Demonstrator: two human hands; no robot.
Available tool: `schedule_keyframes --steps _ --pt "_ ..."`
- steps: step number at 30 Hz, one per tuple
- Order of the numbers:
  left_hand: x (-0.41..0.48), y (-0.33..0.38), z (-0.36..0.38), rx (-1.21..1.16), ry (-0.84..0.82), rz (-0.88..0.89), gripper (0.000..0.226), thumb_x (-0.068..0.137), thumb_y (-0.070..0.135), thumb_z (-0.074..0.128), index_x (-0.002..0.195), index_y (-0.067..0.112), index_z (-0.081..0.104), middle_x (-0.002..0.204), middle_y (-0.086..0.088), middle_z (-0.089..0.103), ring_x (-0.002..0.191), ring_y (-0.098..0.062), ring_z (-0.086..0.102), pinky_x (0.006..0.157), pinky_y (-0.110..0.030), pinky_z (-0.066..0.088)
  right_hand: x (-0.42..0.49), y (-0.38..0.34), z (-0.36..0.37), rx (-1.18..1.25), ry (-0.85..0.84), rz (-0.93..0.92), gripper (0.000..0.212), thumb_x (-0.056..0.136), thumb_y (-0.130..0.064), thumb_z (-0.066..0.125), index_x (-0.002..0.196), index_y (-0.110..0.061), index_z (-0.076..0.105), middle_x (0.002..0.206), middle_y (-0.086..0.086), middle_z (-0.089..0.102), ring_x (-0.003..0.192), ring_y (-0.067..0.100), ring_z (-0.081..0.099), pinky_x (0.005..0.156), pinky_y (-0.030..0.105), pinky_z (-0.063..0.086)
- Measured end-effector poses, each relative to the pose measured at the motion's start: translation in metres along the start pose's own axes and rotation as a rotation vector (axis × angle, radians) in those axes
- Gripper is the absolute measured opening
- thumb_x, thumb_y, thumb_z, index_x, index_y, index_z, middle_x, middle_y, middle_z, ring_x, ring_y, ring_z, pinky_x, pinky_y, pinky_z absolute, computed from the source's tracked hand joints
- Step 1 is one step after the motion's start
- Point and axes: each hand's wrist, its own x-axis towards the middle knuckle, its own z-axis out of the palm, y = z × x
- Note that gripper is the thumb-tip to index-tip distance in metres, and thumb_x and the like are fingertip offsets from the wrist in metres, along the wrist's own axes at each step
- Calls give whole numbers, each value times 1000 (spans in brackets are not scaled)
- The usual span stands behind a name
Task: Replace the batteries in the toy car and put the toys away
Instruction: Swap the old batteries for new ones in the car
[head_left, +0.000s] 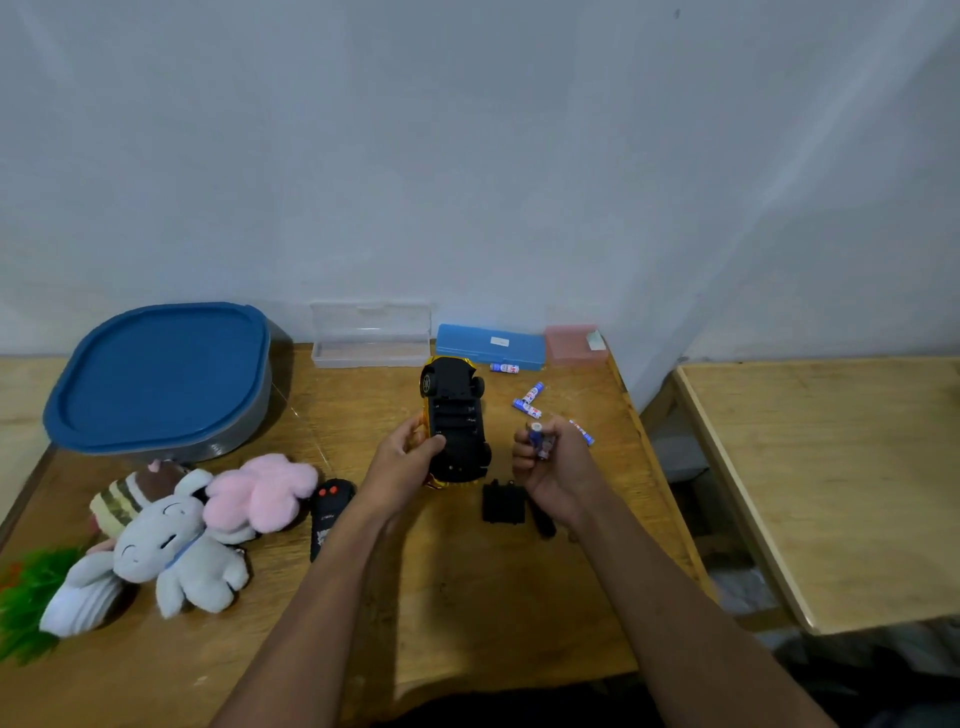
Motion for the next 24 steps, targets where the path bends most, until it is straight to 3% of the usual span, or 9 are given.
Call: schedule_keyframes --steps 5,7,10,13,15,18,21,24 --pt "-1 11 18 -8 -10 5 35 99 12 54 130 27 54 117 -2 67 108 -20 64 101 -43 49 12 -12 -25 -95 173 6 24 84 -32 50 64 -20 46 56 -3 39 46 9 32 41 21 26" --pt "2 15 26 -7 -2 0 31 99 9 52 120 32 55 110 2 66 103 -15 64 98 -39 50 17 -25 -39 -443 315 -69 33 90 -47 49 68 -23 48 60 -6 43 52 9 39 47 24 35" --pt "9 18 37 18 24 -14 30 99 11 52 118 34 57 113 1 67 104 -18 65 99 -42 50 32 -45 -71 -1125 508 -315 48 92 -63 40 92 -20 61 86 -5 57 79 12 54 78 34 49" --pt "17 20 46 35 60 -31 30 99 11 53 120 33 56 119 -3 66 108 -21 64 100 -44 50 53 -58 -97 -1446 423 -453 44 93 -62 41 81 -24 60 80 -8 63 72 11 59 71 30 47" --pt "22 21 51 40 82 -39 28 99 10 53 112 35 58 116 -2 67 108 -22 64 99 -44 51 74 -63 -113 -1587 362 -402 34 94 -54 46 88 -24 61 86 -6 64 77 13 60 71 30 47" --pt "28 20 53 45 105 -61 28 99 10 52 115 32 59 114 -3 68 107 -23 65 98 -47 52 101 -61 -132 -1915 330 -399 35 89 -57 47 103 -26 58 101 -1 65 88 20 61 79 39 52" --pt "35 18 56 40 145 -66 29 100 8 51 114 31 60 112 -3 69 103 -22 66 95 -43 53 114 -57 -140 -1955 199 -414 33 98 -52 37 111 -29 56 112 -3 62 98 15 57 92 36 45" --pt "41 14 57 38 171 -107 31 101 10 50 127 24 57 113 -3 68 104 -22 66 94 -42 53 114 -60 -136 -2005 114 -464 34 101 -48 31 111 -28 57 114 -3 63 98 13 57 93 32 43"
